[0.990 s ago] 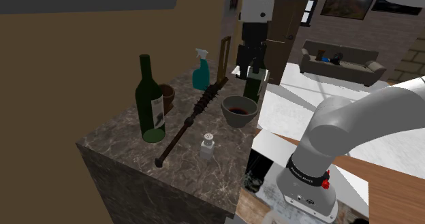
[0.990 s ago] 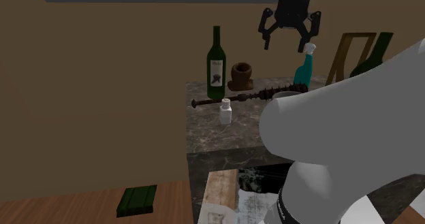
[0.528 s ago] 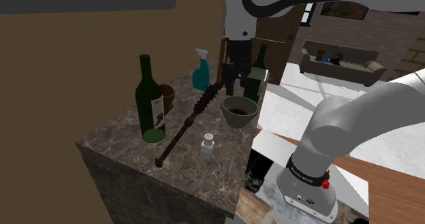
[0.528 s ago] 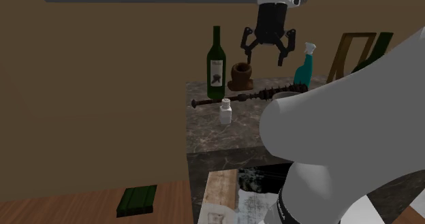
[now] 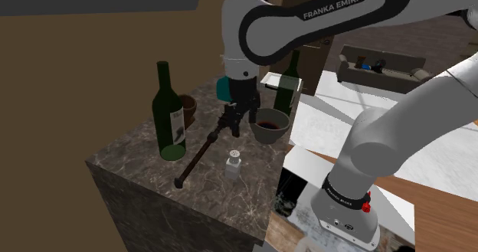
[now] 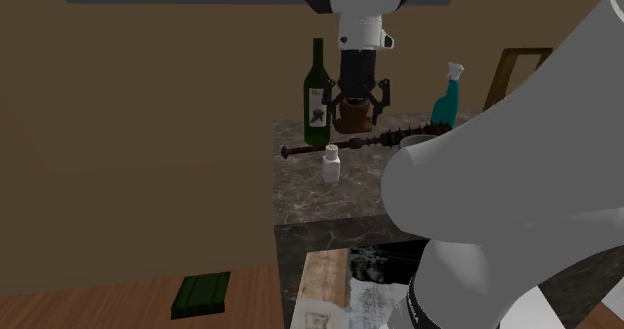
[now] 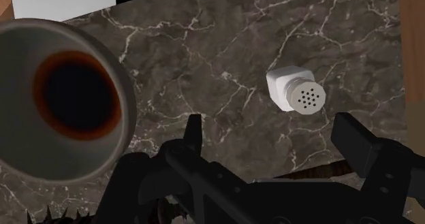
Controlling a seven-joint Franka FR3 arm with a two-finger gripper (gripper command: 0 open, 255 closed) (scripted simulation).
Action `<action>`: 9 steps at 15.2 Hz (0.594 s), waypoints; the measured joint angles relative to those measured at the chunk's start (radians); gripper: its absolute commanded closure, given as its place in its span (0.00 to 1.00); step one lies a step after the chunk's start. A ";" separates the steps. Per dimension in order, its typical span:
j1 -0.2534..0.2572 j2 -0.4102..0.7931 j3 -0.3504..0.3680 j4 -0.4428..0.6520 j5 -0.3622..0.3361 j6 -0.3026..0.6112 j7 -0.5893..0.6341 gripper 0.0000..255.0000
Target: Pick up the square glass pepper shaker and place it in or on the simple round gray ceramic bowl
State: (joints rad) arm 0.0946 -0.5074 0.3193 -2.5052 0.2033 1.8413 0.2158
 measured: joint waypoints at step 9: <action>0.018 0.235 0.124 0.007 -0.021 0.211 0.112 0.00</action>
State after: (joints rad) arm 0.1126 -0.2720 0.4433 -2.4986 0.1823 2.0527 0.3277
